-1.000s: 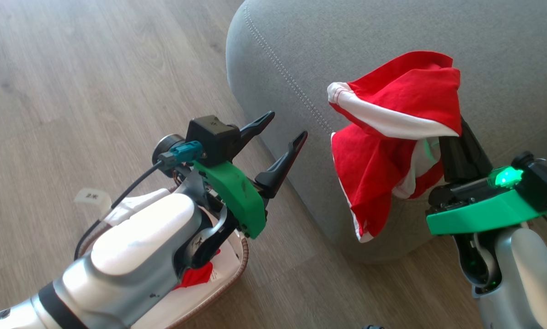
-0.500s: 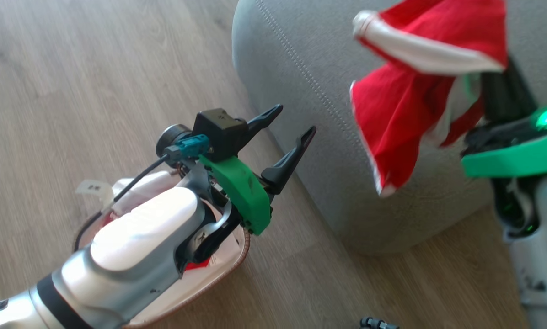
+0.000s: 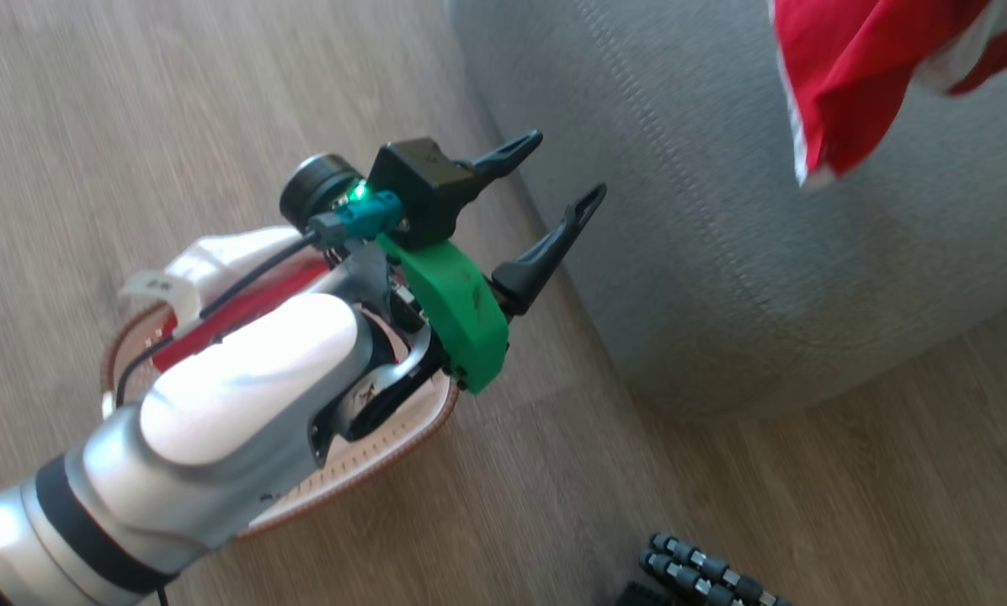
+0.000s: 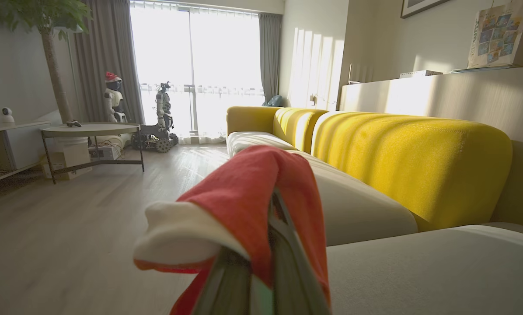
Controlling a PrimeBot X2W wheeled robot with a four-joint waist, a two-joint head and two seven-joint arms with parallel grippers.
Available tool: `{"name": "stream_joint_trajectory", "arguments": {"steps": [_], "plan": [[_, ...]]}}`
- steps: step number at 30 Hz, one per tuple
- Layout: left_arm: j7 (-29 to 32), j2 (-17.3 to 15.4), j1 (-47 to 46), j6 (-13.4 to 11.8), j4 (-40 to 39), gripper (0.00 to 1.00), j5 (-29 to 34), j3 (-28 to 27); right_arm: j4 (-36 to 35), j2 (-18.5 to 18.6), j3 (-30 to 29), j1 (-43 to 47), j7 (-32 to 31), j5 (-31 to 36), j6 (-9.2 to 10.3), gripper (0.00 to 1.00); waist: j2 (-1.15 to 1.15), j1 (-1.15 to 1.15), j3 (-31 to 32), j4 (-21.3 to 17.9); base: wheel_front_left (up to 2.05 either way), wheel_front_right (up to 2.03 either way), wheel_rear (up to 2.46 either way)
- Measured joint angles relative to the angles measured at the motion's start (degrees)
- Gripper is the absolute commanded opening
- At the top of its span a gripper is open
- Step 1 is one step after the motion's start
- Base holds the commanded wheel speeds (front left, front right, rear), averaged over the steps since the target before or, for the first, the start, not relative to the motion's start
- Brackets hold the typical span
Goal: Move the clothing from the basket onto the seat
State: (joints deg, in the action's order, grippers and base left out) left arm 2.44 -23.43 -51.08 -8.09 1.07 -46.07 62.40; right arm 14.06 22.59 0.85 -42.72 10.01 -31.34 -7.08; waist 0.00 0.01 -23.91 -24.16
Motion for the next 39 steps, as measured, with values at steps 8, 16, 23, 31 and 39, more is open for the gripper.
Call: {"name": "stream_joint_trajectory", "arguments": {"steps": [8, 16, 23, 31, 39], "plan": [[0.9, -0.4, -2.2, 0.1, -0.2, 1.00, 0.5, 0.0, 10.1, 4.2, -0.4, -6.8, -1.5, -0.4, 0.00, 0.00, 0.00, 0.00, -5.1, 2.4, 0.00, 0.00, 0.00], [1.0, -0.8, -3.0, 0.5, -0.1, 1.00, 0.5, -0.1, 22.1, 6.2, 3.1, -10.1, -7.1, -0.4, -0.01, 0.00, 0.00, 0.01, -7.9, 5.4, 0.00, 0.00, 0.00], [0.5, -0.7, -3.0, 0.5, 0.1, 1.00, 0.5, -0.1, 32.2, 6.5, 4.9, -12.2, -14.1, -0.3, 0.00, 0.00, 0.00, 0.00, -8.0, 6.6, 0.00, 0.00, 0.00], [-0.5, -0.7, -3.0, 0.5, 0.9, 1.00, 0.4, -0.2, 38.2, 6.4, 6.0, -14.3, -22.7, -2.0, 0.00, 1.00, 0.00, 0.00, -6.4, 7.1, 0.00, 0.00, 0.00], [-1.9, -0.5, -2.5, 0.5, 1.5, 1.00, -0.6, -0.3, 36.6, 7.1, 9.1, -14.7, -24.2, -2.0, 0.00, 1.00, 0.00, 0.00, -3.3, 6.8, 0.00, 0.00, 0.00]]}}
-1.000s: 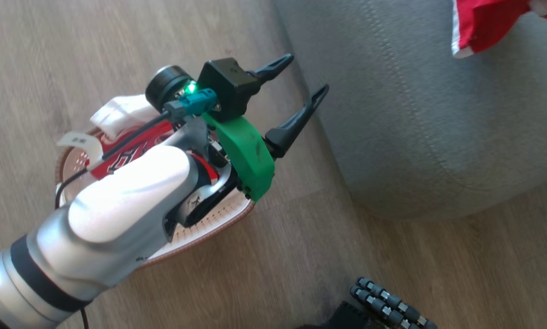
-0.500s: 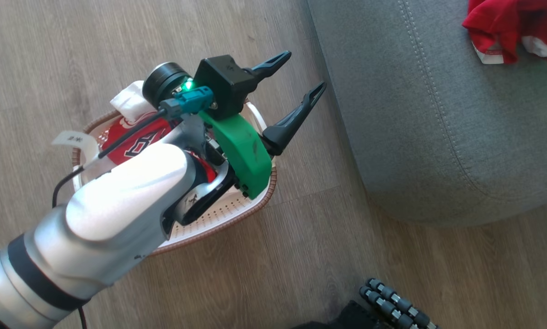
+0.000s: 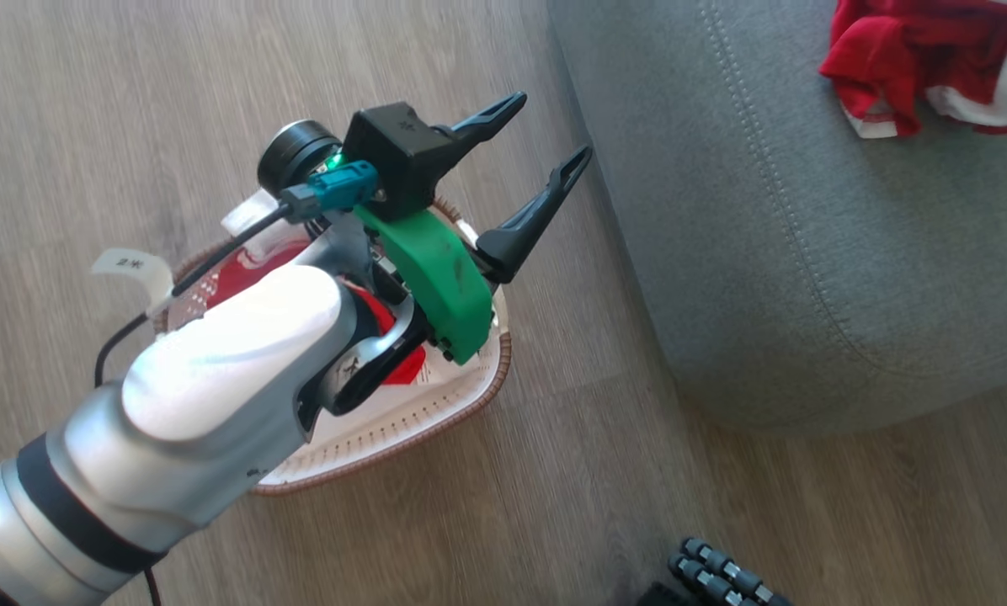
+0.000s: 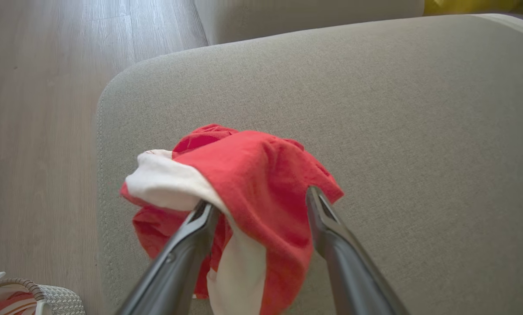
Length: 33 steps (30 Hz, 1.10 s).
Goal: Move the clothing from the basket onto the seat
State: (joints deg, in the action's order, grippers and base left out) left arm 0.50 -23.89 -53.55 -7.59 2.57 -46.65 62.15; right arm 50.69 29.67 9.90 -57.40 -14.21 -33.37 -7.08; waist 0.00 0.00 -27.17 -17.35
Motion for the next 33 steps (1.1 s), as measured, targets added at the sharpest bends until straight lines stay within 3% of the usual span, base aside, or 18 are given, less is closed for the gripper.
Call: {"name": "stream_joint_trajectory", "arguments": {"steps": [10, 16, 26, 33], "plan": [[-2.9, -0.6, 4.7, -1.0, 0.9, 1.00, -2.2, -1.6, -9.9, 5.1, 3.3, 3.0, -1.5, -5.2, 0.00, 1.00, 0.00, 0.00, 5.8, -0.2, 0.00, 0.00, 0.00], [-4.8, -1.1, 6.9, -2.4, 0.7, 1.00, -3.7, -3.1, -17.5, 7.4, 3.8, 6.7, 1.2, -8.5, 0.00, 1.00, 0.00, 0.00, 9.6, 0.4, 0.00, 0.00, 0.00], [-8.6, -3.8, 11.8, -5.7, -0.4, 1.00, -6.4, -7.2, -28.2, 7.5, 3.4, 13.3, 8.3, -12.0, 0.00, 1.00, 0.00, 0.00, 14.7, 4.1, 0.00, 0.00, 0.00], [-11.8, -6.5, 18.0, -9.3, -1.9, 1.00, -8.6, -10.6, -34.5, 5.0, 3.7, 19.6, 12.8, -11.4, 0.00, 1.00, 0.00, 0.00, 18.0, 7.9, 0.00, 0.00, 0.00]]}}
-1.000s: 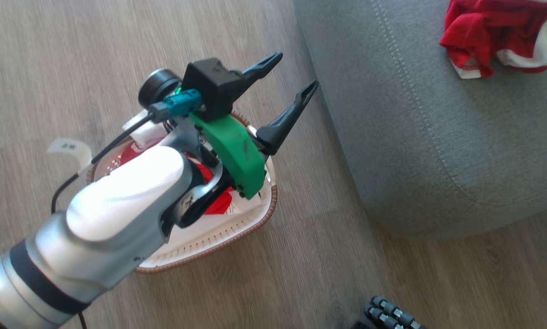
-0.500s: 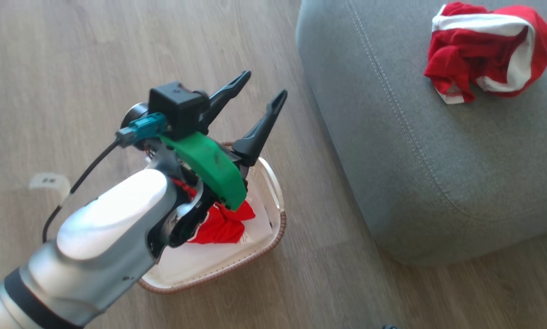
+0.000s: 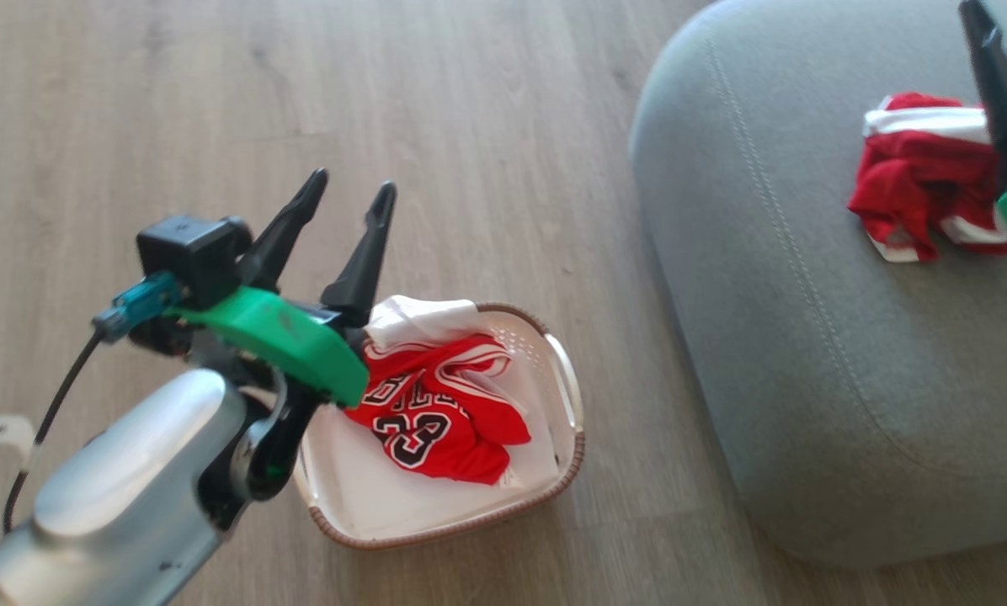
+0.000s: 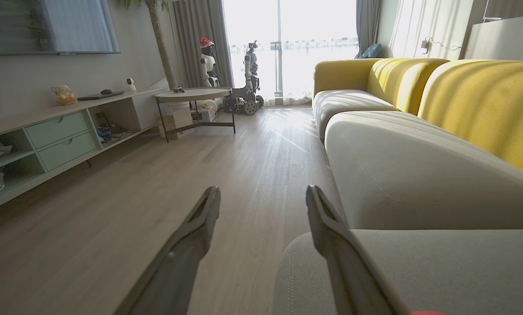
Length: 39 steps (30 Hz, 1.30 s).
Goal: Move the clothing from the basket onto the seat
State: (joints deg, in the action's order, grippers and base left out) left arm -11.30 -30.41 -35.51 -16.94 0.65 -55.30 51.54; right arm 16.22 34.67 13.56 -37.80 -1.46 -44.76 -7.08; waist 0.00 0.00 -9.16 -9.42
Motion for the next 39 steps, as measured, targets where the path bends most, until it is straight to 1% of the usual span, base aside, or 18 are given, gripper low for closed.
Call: {"name": "stream_joint_trajectory", "arguments": {"steps": [1, 4, 7, 10, 12, 14, 16, 18, 20, 22, 24, 32, 35, 36, 39], "plan": [[-0.9, -0.6, 1.7, -1.0, -0.3, 1.00, -0.4, -1.1, -1.4, -0.6, -0.5, 2.2, 0.9, 0.8, 0.00, 1.00, 0.00, 0.00, 0.8, 1.2, 0.00, 0.00, 0.00], [-1.9, -1.4, 4.0, -2.6, -0.6, 1.00, -0.3, -2.6, -3.5, -1.2, -2.3, 6.1, 2.4, 3.3, 0.00, 1.00, 0.00, 0.00, 1.8, 3.1, 0.00, 0.00, 0.00], [-2.5, -2.0, 6.4, -3.8, -0.9, 1.00, -0.1, -4.3, -5.9, -2.8, -4.6, 10.3, 3.7, 6.2, 0.00, 1.00, 0.00, 0.00, 2.7, 4.8, 0.00, 0.00, 0.00], [-2.9, -2.2, 8.9, -4.4, -1.2, 1.00, 0.7, -6.0, -8.8, -5.9, -8.0, 14.6, 4.6, 9.3, 0.00, 1.00, 0.00, 0.00, 3.7, 6.2, 0.00, 0.00, 0.00], [-2.9, -2.2, 10.8, -5.0, -1.4, 1.00, 1.3, -7.1, -11.1, -8.1, -10.0, 17.9, 5.0, 12.5, 0.00, 1.00, 0.00, 0.00, 4.2, 7.1, 0.00, 0.00, 0.00], [-3.0, -2.1, 12.7, -5.5, -1.6, 1.00, 2.0, -8.6, -12.9, -11.2, -12.3, 21.2, 6.1, 15.3, 0.00, 1.00, 0.00, 0.00, 4.7, 7.8, 0.00, 0.00, 0.00], [-3.0, -1.9, 14.7, -6.0, -2.0, 1.00, 3.4, -10.7, -14.2, -14.1, -13.7, 24.7, 6.1, 18.1, 0.00, 1.00, 0.00, 0.00, 5.2, 8.4, 0.00, 0.00, 0.00], [-3.0, -1.4, 16.6, -6.4, -2.5, 1.00, 4.8, -13.2, -15.4, -17.0, -14.8, 28.0, 6.5, 19.5, 0.00, 1.00, 0.00, 0.00, 5.7, 8.9, 0.00, 0.00, 0.00], [-3.0, -0.8, 19.0, -6.6, -3.0, 1.00, 6.1, -15.6, -17.0, -19.0, -15.2, 30.8, 6.5, 21.0, 0.00, 1.00, 0.00, 0.00, 6.0, 9.1, 0.00, 0.00, 0.00], [-3.0, -0.1, 21.5, -6.4, -3.3, 1.00, 7.8, -17.6, -18.0, -20.7, -15.2, 32.7, 6.8, 21.5, 0.00, 1.00, 0.00, 0.00, 6.2, 9.2, 0.00, 0.00, 0.00], [-3.0, 0.6, 23.7, -5.3, -3.3, 1.00, 9.3, -19.3, -18.8, -22.1, -15.3, 34.1, 7.1, 22.0, 0.00, 1.00, 0.00, 0.00, 6.4, 9.2, 0.00, 0.00, 0.00], [-3.0, 2.3, 31.0, -2.3, -2.1, 1.00, 15.9, -24.2, -19.9, -25.4, -15.2, 39.5, 9.5, 23.1, 0.00, 1.00, 0.00, 0.00, 8.0, 8.7, 0.00, 0.00, 0.00], [-3.0, 2.5, 33.6, -0.7, -2.1, 1.00, 18.2, -26.4, -20.0, -25.7, -15.2, 42.0, 10.2, 23.1, 0.00, 1.00, 0.00, 0.00, 8.5, 8.5, 0.00, 0.00, 0.00], [-3.0, 2.5, 33.6, -0.7, -2.1, 1.00, 18.2, -26.4, -20.0, -25.7, -15.2, 42.0, 10.2, 23.1, 0.00, 1.00, 0.00, 0.00, 8.5, 8.5, 0.00, 0.00, 0.00], [-3.0, 3.2, 35.6, 0.4, -2.0, 1.00, 19.8, -28.2, -20.4, -25.6, -13.4, 43.0, 10.7, 23.0, 0.00, 1.00, 0.00, 0.00, 8.7, 8.4, 0.00, 0.00, 0.00]]}}
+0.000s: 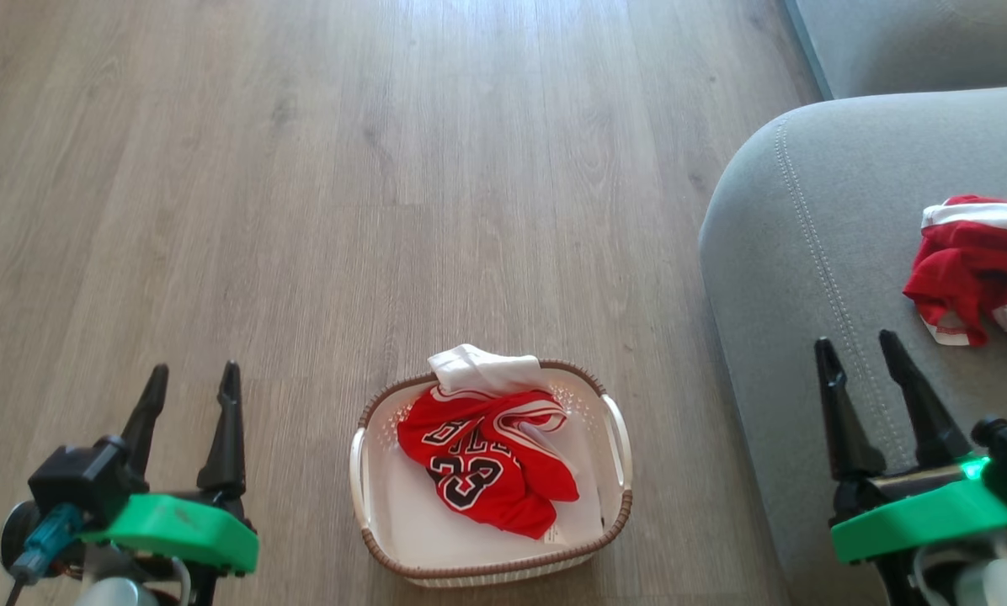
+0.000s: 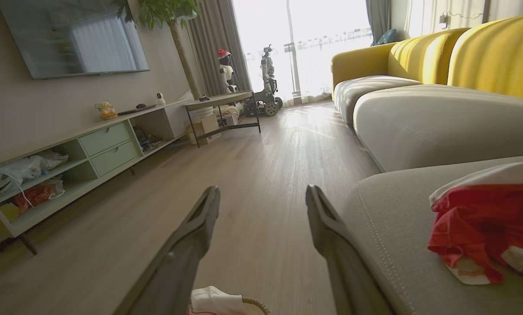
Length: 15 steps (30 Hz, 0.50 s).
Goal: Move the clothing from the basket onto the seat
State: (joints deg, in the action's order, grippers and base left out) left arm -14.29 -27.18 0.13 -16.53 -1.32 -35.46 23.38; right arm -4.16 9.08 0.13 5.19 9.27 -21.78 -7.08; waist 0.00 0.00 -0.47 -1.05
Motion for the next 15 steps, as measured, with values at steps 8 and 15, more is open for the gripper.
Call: {"name": "stream_joint_trajectory", "arguments": {"steps": [8, 15], "plan": [[0.0, 1.9, 0.5, 2.6, 0.7, 1.00, 4.1, -3.2, 0.8, 0.2, 0.7, 0.1, 1.4, -0.5, 0.00, 1.00, 0.00, 0.00, 0.1, 0.3, 0.00, 0.00, 0.00], [0.0, 3.6, 1.9, 4.0, 1.7, 1.00, 5.2, -4.2, 1.6, 0.2, 1.0, 0.1, 1.5, -0.5, 0.00, 1.00, 0.00, 0.00, 0.0, 0.3, 0.00, 0.00, 0.00]]}}
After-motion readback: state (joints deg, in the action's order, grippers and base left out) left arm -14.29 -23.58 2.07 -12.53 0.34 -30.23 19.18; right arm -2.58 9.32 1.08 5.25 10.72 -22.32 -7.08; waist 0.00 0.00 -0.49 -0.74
